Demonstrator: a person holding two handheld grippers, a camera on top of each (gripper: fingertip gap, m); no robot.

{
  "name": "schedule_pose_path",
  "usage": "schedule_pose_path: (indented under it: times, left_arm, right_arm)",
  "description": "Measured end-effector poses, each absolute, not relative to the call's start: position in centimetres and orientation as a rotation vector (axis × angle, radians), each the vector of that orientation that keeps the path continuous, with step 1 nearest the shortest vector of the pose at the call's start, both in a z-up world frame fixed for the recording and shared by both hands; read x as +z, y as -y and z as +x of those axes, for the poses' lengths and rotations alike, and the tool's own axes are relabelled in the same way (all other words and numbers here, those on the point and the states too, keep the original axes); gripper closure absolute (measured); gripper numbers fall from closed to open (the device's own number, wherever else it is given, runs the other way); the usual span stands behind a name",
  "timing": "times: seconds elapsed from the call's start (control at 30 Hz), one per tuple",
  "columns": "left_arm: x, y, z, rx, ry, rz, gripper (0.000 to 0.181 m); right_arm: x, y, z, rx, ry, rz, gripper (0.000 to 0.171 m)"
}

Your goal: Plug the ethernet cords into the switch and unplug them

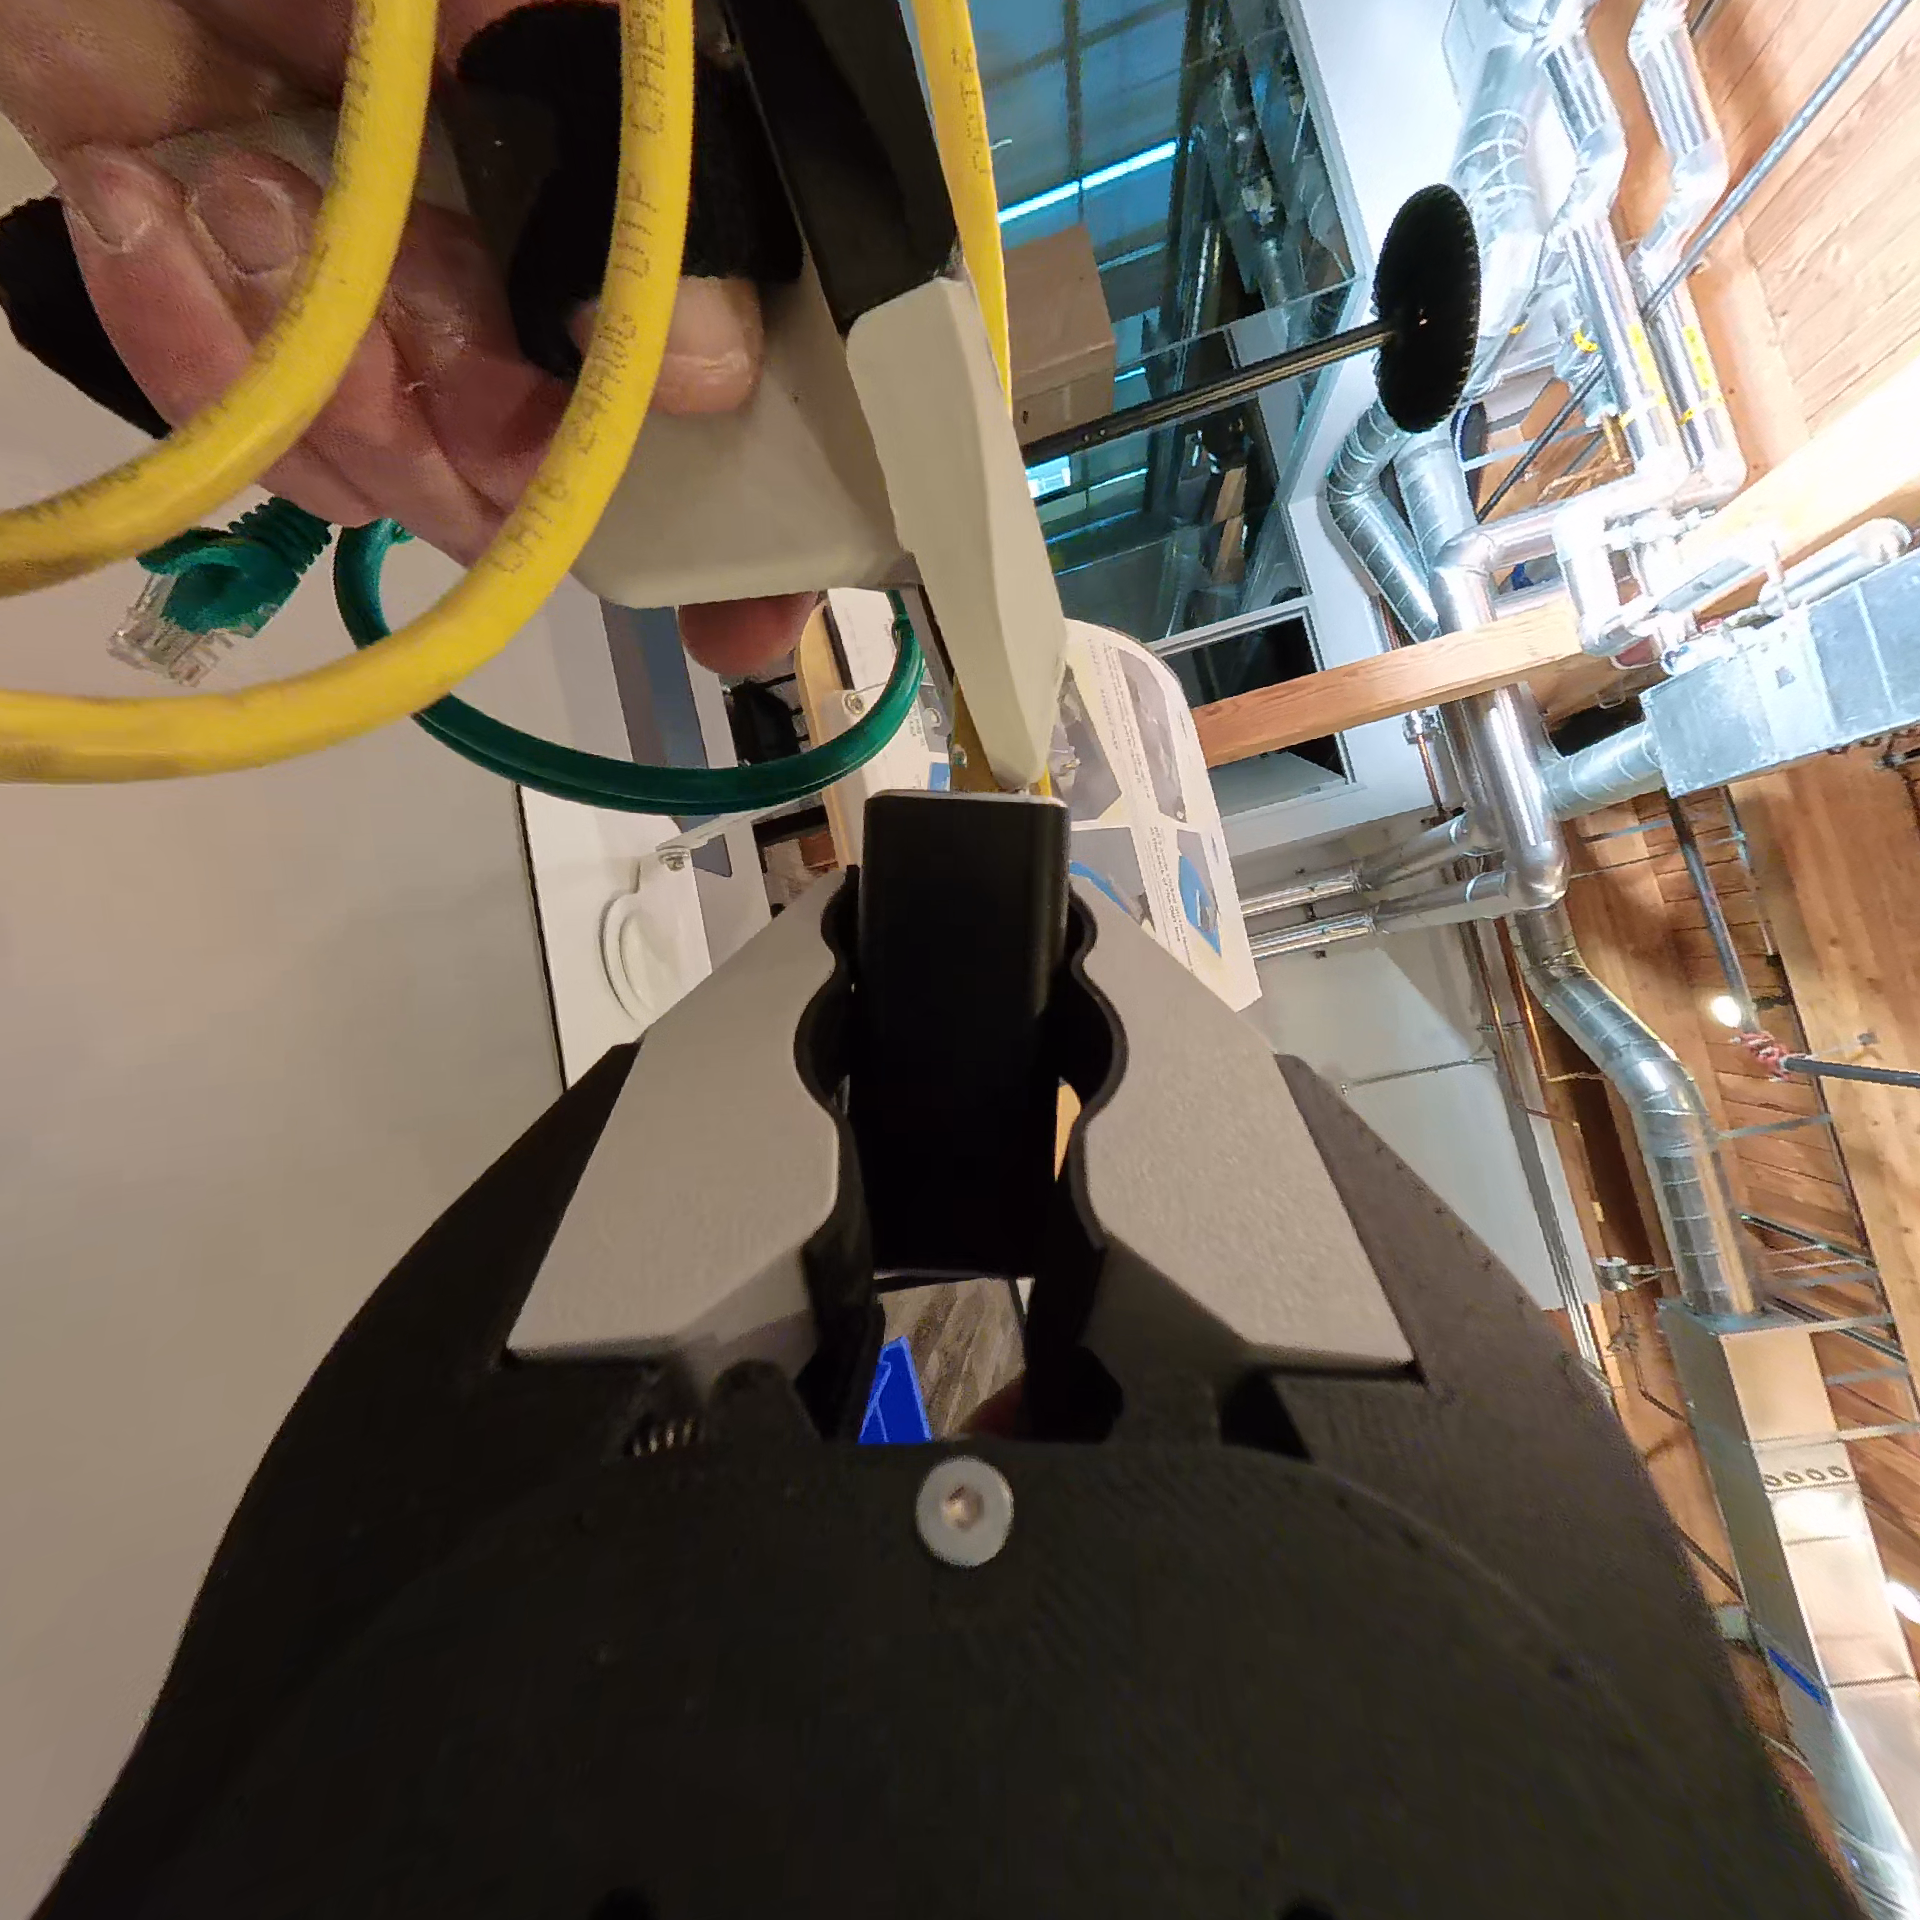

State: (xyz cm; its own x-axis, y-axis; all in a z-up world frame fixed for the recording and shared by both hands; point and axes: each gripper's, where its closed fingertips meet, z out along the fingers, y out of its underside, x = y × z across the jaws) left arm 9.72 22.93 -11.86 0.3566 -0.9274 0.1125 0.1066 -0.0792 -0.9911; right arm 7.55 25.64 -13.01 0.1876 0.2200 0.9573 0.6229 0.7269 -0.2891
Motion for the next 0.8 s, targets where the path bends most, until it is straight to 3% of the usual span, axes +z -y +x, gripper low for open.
schedule_pose_path:
  times: [0.5,0.8]
  left_arm:
    - [-13.3,-22.1,7.1,-0.938,-0.793,-1.42,0.162]
    - [-13.5,-23.4,-4.5,-0.617,-0.602,-1.547,0.164]
  right_arm:
    - [-14.6,-27.4,9.3,-0.388,1.419,-0.796,0.14]
    - [-18.5,-29.8,11.7,-0.51,1.539,-0.907,0.14]
